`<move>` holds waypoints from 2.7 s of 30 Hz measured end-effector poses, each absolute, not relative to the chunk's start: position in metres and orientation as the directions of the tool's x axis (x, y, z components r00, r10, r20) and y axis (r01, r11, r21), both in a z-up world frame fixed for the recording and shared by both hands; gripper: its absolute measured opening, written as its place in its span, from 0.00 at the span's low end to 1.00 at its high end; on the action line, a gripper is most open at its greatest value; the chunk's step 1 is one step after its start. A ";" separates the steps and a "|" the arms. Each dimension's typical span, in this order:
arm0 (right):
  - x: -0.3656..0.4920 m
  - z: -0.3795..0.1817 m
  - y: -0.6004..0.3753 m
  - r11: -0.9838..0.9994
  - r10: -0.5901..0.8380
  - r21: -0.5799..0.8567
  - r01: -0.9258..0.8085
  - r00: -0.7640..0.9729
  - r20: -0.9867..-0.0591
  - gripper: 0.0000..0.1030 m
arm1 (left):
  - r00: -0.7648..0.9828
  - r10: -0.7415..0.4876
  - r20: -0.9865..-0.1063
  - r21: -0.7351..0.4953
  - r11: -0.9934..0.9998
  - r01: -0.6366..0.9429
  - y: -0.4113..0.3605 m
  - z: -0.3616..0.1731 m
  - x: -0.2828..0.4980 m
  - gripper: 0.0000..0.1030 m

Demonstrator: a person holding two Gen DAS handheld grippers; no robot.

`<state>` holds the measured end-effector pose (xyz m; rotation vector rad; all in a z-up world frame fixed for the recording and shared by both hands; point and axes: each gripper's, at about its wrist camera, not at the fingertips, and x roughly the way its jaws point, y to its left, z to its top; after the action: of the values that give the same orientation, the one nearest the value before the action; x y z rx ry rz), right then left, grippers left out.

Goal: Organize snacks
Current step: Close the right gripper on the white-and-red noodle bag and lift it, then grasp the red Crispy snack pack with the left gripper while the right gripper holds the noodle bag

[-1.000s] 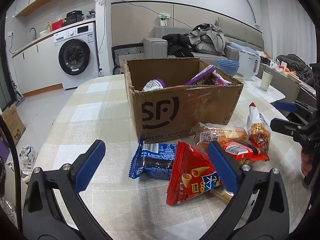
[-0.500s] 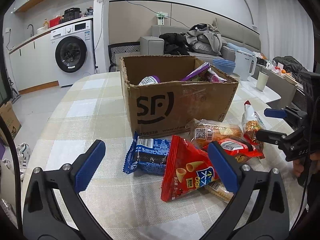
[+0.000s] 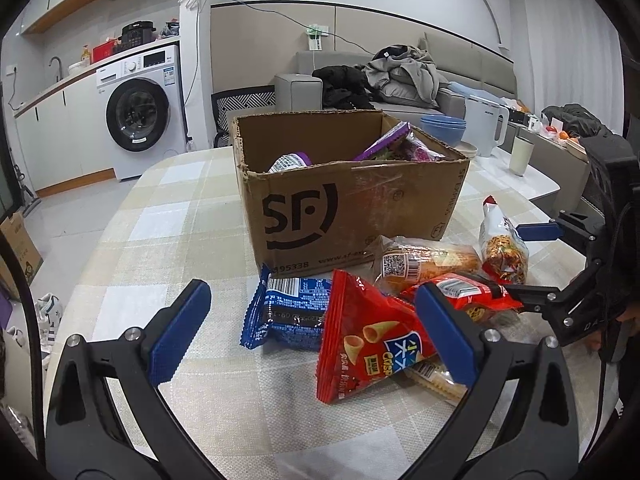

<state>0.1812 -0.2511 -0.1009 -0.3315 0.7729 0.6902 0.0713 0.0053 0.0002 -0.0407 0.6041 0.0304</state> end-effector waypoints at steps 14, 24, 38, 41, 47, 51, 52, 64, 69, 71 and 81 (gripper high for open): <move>0.192 -0.109 -0.249 0.750 0.391 -0.057 -0.659 0.511 -0.766 0.99 | 0.815 0.015 -0.579 -0.025 0.999 -0.036 0.002 -0.003 0.073 0.99; 0.200 -0.107 -0.251 0.759 0.424 0.004 -0.651 0.490 -0.761 0.99 | 0.812 0.014 -0.584 -0.022 0.999 -0.033 0.003 -0.003 0.073 0.99; 0.193 -0.102 -0.257 0.727 0.499 0.061 -0.684 0.464 -0.732 0.65 | 0.812 0.017 -0.583 -0.021 0.999 -0.036 0.004 -0.003 0.074 0.99; 0.187 -0.095 -0.259 0.721 0.522 0.070 -0.689 0.475 -0.709 0.65 | 0.813 0.019 -0.581 -0.019 0.999 -0.037 0.005 -0.003 0.073 0.99; 0.174 -0.080 -0.263 0.696 0.584 0.092 -0.712 0.487 -0.650 0.65 | 0.809 0.009 -0.588 -0.010 1.000 -0.019 0.000 -0.004 0.072 0.99; 0.173 -0.079 -0.265 0.698 0.586 0.094 -0.710 0.490 -0.646 0.65 | 0.803 -0.012 -0.596 0.014 1.000 0.025 -0.010 -0.005 0.072 0.99; 0.173 -0.079 -0.265 0.698 0.586 0.094 -0.710 0.490 -0.646 0.65 | 0.806 -0.017 -0.591 0.017 0.999 0.034 -0.011 -0.004 0.071 0.99; 0.171 -0.075 -0.269 0.696 0.591 0.094 -0.712 0.494 -0.638 0.66 | 0.747 -0.155 -0.646 -0.038 0.985 0.171 -0.018 -0.011 0.070 0.99; 0.171 -0.075 -0.269 0.698 0.588 0.095 -0.710 0.493 -0.641 0.66 | 0.742 -0.132 -0.657 0.022 0.981 0.194 -0.032 -0.016 0.068 0.99; 0.171 -0.075 -0.268 0.698 0.588 0.095 -0.710 0.493 -0.641 0.66 | 0.737 -0.123 -0.664 0.047 0.978 0.205 -0.037 -0.017 0.069 0.99; 0.171 -0.075 -0.268 0.698 0.587 0.092 -0.710 0.494 -0.642 0.66 | 0.695 -0.071 -0.715 0.099 0.975 0.201 -0.046 -0.028 0.081 0.99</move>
<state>0.1709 -0.2681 -0.0746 -0.1948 0.6985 0.7925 0.0811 -0.0459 -0.0283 0.1747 0.7888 -0.1529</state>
